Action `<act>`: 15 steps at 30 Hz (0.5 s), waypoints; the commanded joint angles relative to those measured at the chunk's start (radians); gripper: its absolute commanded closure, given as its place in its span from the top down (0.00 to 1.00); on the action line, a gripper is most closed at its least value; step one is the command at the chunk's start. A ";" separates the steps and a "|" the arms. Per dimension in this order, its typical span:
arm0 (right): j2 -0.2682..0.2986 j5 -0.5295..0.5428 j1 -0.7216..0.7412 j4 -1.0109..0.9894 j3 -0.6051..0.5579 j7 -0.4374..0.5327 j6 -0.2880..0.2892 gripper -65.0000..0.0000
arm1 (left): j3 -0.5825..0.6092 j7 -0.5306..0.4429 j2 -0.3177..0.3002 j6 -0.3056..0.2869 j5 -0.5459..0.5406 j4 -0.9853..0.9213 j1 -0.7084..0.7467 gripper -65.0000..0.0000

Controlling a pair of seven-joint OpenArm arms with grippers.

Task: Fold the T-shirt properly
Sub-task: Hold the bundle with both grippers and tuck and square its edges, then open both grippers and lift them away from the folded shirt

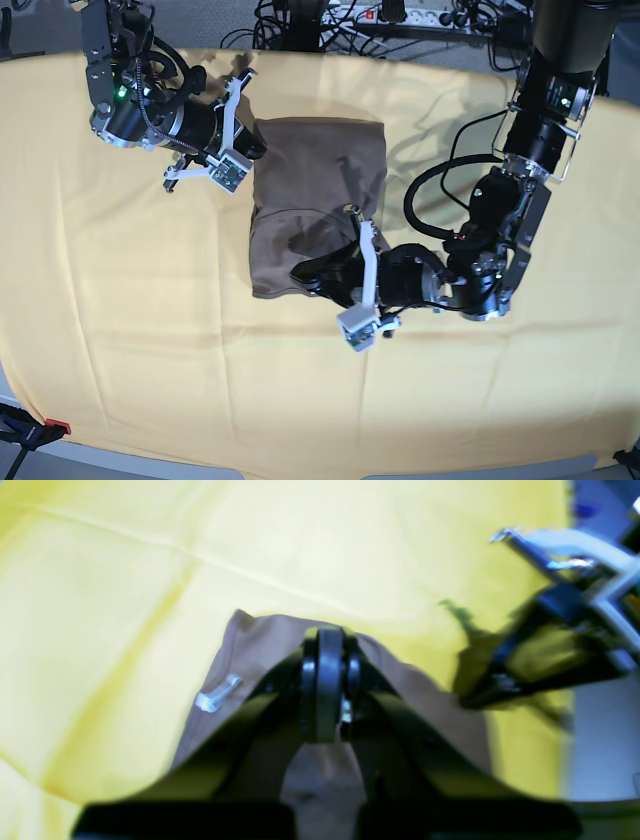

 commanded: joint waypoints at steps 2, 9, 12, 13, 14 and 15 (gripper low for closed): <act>0.006 0.079 0.010 0.047 0.041 0.022 0.002 0.00 | -0.072 0.047 -0.003 -0.005 -0.106 0.017 0.003 0.00; 0.006 0.501 0.009 0.105 0.339 -0.048 0.030 0.00 | -0.237 0.215 -0.056 -0.005 -0.368 0.065 0.152 0.00; 0.006 0.714 -0.015 0.105 0.486 -0.169 0.052 0.00 | -0.279 0.215 -0.119 -0.005 -0.403 0.157 0.228 0.00; 0.006 0.782 -0.031 0.106 0.532 -0.208 0.052 0.00 | -0.292 0.215 -0.139 -0.005 -0.408 0.193 0.256 0.00; 0.006 0.843 -0.050 0.109 0.573 -0.247 0.052 0.00 | -0.305 0.216 -0.159 -0.005 -0.406 0.229 0.288 0.00; 0.006 0.892 -0.074 0.116 0.611 -0.280 0.052 0.00 | -0.318 0.216 -0.179 -0.005 -0.406 0.264 0.324 0.00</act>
